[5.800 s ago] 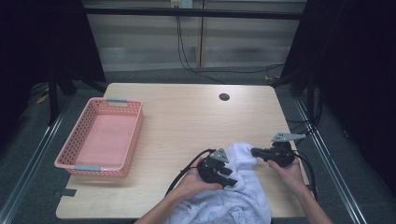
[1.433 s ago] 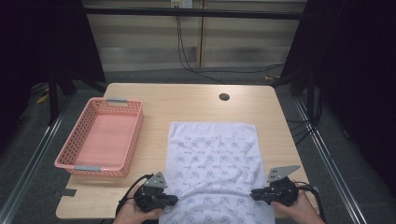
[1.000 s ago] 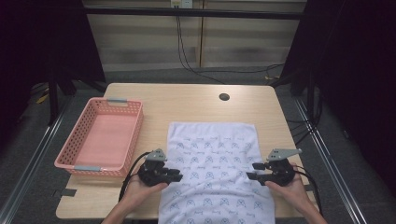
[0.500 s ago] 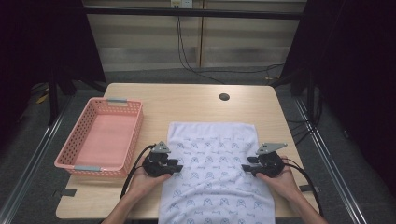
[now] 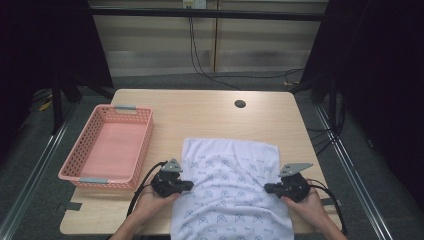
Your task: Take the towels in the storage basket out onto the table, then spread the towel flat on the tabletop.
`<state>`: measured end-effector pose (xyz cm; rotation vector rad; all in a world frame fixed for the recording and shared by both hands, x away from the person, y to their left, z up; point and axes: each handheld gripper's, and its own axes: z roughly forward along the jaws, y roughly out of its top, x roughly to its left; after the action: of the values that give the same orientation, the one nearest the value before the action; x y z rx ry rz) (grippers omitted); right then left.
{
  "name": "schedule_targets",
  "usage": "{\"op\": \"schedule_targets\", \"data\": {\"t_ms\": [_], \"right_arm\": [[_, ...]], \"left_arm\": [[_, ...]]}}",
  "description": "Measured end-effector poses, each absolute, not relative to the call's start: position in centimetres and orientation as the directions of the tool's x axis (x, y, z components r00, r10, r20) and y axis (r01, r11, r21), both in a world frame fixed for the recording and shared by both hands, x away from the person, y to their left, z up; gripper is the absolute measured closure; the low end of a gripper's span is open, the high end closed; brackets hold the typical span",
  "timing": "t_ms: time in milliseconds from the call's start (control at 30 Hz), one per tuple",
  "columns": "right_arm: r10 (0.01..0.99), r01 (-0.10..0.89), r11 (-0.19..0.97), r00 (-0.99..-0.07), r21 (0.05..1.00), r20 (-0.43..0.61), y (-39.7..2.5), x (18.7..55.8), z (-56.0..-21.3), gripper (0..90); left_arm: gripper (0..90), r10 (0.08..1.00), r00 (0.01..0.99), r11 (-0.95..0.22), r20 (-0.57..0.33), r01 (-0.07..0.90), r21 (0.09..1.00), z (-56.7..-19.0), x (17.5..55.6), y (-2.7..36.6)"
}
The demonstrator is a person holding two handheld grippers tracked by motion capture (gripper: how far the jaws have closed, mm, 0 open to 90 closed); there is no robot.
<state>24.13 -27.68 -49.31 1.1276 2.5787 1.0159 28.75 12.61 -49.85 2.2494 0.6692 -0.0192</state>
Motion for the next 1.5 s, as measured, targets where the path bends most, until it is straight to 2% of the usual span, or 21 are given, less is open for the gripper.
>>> {"op": "schedule_targets", "data": {"t_ms": [100,267,300,400,500,600,767,1000,1200,1367,1500], "right_arm": [[0.676,0.585,0.511,-0.726,0.629,0.127,-27.6,22.9,-49.2,86.6],[0.641,0.571,0.538,-0.755,0.62,0.14,-27.5,20.8,-49.0,86.1],[0.642,0.576,0.537,-0.753,0.617,0.145,-27.5,20.6,-49.0,84.0],[0.625,0.572,0.511,-0.76,0.641,0.18,-27.7,20.6,-48.8,64.2],[0.657,0.567,0.458,-0.735,0.684,0.169,-28.3,22.0,-48.2,57.9],[0.726,0.567,0.41,-0.677,0.714,0.12,-29.4,24.4,-47.5,55.2],[0.8,0.59,0.36,-0.594,0.723,0.087,-31.0,29.5,-47.7,52.2],[0.839,0.629,0.344,-0.539,0.697,0.073,-31.3,33.1,-49.3,50.5],[0.838,0.631,0.371,-0.544,0.681,0.048,-30.9,32.5,-50.2,53.1],[0.821,0.635,0.361,-0.563,0.683,0.09,-30.5,32.0,-50.1,74.3],[0.798,0.621,0.351,-0.59,0.701,0.123,-30.6,31.9,-49.9,83.7]], "left_arm": [[86.8,0.458,0.865,-0.573,-0.204,0.463,0.676,-49.7,27.5,12.7],[86.8,0.42,0.869,-0.59,-0.262,0.481,0.649,-49.5,25.4,13.4],[85.6,0.407,0.876,-0.597,-0.259,0.47,0.65,-49.4,25.2,13.6],[75.2,0.422,0.87,-0.571,-0.256,0.474,0.671,-48.9,25.9,14.3],[71.9,0.443,0.86,-0.528,-0.254,0.48,0.701,-48.3,27.0,14.0],[67.9,0.459,0.855,-0.518,-0.241,0.478,0.709,-47.9,28.4,13.2],[64.0,0.501,0.821,-0.442,-0.274,0.515,0.734,-47.6,31.2,12.4],[58.1,0.552,0.791,-0.425,-0.262,0.538,0.728,-48.0,33.5,12.1],[51.7,0.594,0.768,-0.414,-0.239,0.546,0.729,-48.0,34.0,12.4],[43.8,0.623,0.738,-0.386,-0.259,0.578,0.718,-48.4,34.8,12.3],[40.7,0.629,0.732,-0.397,-0.261,0.591,0.702,-48.9,35.7,12.0]]}}
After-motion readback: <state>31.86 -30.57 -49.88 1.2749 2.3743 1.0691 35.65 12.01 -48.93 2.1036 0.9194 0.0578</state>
